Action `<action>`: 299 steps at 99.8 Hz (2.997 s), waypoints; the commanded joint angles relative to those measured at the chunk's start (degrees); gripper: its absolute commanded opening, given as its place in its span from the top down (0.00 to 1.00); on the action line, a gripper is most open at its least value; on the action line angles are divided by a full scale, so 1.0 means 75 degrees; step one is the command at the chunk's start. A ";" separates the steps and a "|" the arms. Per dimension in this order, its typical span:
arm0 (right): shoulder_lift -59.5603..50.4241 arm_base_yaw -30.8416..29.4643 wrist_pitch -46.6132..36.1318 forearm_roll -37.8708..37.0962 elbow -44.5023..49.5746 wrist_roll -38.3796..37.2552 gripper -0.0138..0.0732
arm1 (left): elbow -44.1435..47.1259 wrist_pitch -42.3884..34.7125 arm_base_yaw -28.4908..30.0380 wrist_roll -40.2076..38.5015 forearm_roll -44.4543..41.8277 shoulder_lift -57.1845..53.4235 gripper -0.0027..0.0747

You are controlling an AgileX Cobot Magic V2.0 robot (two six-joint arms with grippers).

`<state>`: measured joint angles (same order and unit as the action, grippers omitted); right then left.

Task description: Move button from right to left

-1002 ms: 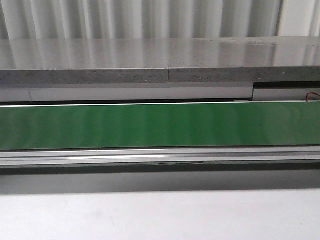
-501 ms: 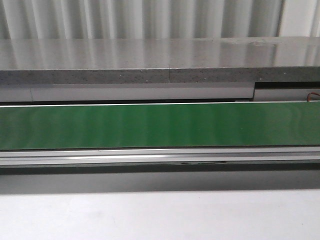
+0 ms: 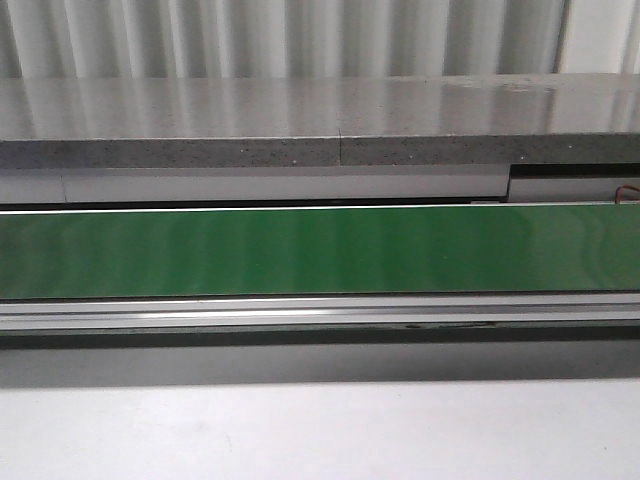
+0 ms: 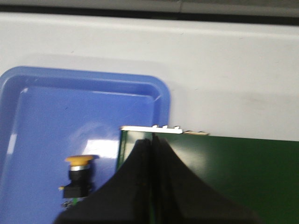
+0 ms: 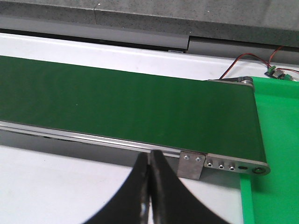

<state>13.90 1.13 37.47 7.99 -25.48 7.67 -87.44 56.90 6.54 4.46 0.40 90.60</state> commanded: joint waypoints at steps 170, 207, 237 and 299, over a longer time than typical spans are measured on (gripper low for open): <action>0.0060 0.0009 -0.0576 0.0061 -0.0175 0.0042 0.92 | 0.8682 -0.5085 -0.1560 -0.0297 0.0757 -0.9764 0.99; 0.0060 0.0009 -0.0576 0.0061 -0.0175 0.0042 0.92 | 1.0010 -0.6393 -0.1560 -0.0263 0.0507 -1.1324 0.99; 0.0060 0.0009 -0.0568 0.0061 -0.0175 0.0042 0.92 | 1.1384 -0.7457 -0.1474 -0.0263 -0.0257 -1.2362 0.99; 0.0060 0.0009 -0.0572 0.0061 -0.0175 0.0042 0.92 | 1.1836 -0.6892 -0.1350 -0.0263 0.0078 -1.2394 0.99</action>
<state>13.81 1.13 37.47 8.08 -25.48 7.67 -0.11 9.54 -3.63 2.84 0.41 -0.26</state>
